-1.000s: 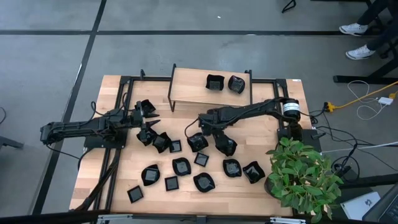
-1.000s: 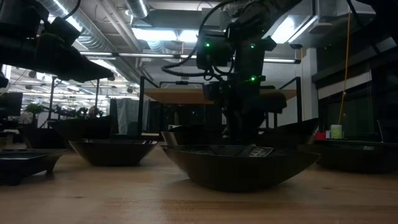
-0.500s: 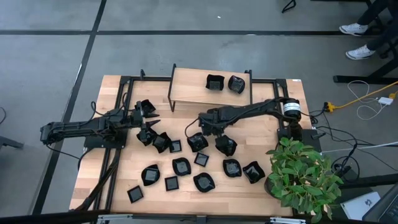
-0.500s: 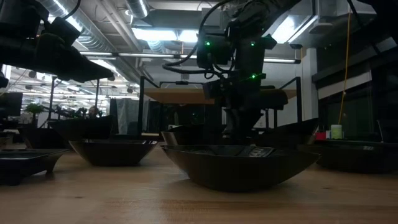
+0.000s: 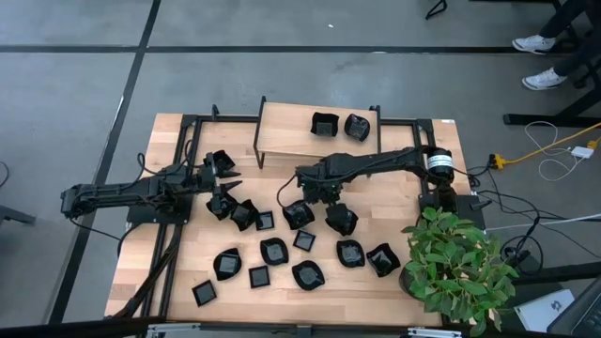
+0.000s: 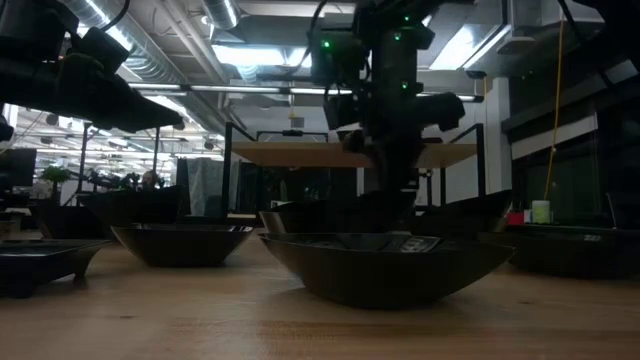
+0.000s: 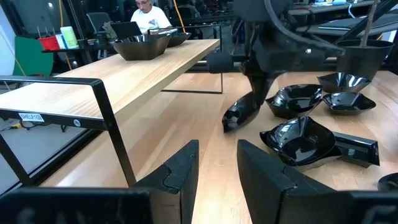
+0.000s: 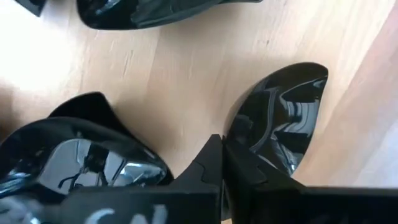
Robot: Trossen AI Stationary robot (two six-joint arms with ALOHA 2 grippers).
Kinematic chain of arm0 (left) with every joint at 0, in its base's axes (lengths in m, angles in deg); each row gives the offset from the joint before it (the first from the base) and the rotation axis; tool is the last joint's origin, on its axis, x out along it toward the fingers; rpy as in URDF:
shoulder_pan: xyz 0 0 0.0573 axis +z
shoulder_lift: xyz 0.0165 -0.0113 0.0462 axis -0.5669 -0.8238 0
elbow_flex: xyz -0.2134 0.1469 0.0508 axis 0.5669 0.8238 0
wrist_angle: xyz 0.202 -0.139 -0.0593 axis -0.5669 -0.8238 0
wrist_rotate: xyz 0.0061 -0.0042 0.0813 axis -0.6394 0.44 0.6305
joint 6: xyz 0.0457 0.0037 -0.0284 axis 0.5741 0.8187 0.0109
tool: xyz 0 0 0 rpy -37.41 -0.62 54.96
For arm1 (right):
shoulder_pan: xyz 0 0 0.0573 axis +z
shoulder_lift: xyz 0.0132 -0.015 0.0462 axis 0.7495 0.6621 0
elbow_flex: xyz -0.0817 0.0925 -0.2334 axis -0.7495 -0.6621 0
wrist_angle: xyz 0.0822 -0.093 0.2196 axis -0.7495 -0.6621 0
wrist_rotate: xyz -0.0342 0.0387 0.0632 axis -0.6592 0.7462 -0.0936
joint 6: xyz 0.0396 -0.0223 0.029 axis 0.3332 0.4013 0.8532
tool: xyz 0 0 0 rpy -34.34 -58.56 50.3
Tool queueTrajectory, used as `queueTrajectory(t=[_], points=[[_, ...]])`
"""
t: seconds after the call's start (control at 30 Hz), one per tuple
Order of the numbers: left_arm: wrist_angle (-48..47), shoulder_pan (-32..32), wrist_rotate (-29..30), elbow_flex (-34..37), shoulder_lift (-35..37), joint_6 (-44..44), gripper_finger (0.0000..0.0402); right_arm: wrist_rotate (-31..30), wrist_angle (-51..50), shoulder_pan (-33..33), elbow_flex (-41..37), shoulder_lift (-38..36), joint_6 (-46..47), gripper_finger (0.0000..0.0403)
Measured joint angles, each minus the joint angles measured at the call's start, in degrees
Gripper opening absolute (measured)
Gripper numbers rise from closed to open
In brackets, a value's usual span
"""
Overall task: Pick & Place Mini shaped plates
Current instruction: Stack the leaf-shaped plate on top of the leaf-shaped plate on the shelf
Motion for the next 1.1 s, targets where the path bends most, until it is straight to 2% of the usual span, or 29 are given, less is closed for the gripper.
queueTrajectory(t=[0.23, 0.4, 0.7, 0.9, 1.1], points=[[0.0, 0.0, 0.0, 0.0, 0.0, 0.0, 0.0104, 0.3, -4.8, 0.0, 3.2, 0.0, -0.2, 0.0003], [0.0, 0.0, 0.0, 0.0, 0.0, 0.0, 0.0104, 5.6, -6.4, -0.3, 4.7, -1.1, -1.3, 0.0003], [0.0, 0.0, 0.0, 0.0, 0.0, 0.0, 0.0104, 7.6, -7.1, -2.1, 4.8, -6.4, -1.8, 0.0003], [0.0, 0.0, 0.0, 0.0, 0.0, 0.0, 0.0104, 11.5, -7.5, -3.7, 4.8, -10.7, -1.9, 0.0003], [0.0, 0.0, 0.0, 0.0, 0.0, 0.0, 0.0104, 11.8, -7.3, -5.2, 4.8, -14.6, -1.9, 0.0003]])
